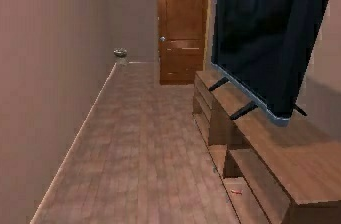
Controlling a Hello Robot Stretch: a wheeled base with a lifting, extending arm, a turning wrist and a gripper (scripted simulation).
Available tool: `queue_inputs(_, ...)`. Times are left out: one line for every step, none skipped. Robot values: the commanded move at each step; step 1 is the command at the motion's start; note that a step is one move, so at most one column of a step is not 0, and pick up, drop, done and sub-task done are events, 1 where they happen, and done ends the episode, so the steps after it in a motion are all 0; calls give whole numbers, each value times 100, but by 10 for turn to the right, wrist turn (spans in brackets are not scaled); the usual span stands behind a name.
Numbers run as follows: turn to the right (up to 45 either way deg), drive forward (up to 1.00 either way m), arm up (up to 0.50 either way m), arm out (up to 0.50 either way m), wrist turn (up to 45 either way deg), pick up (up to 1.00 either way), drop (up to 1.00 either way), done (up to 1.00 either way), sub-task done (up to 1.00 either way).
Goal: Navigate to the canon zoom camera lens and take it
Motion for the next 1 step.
queue_inputs(0, 30, 0, 0, 0, 0, 0, 0, 0)
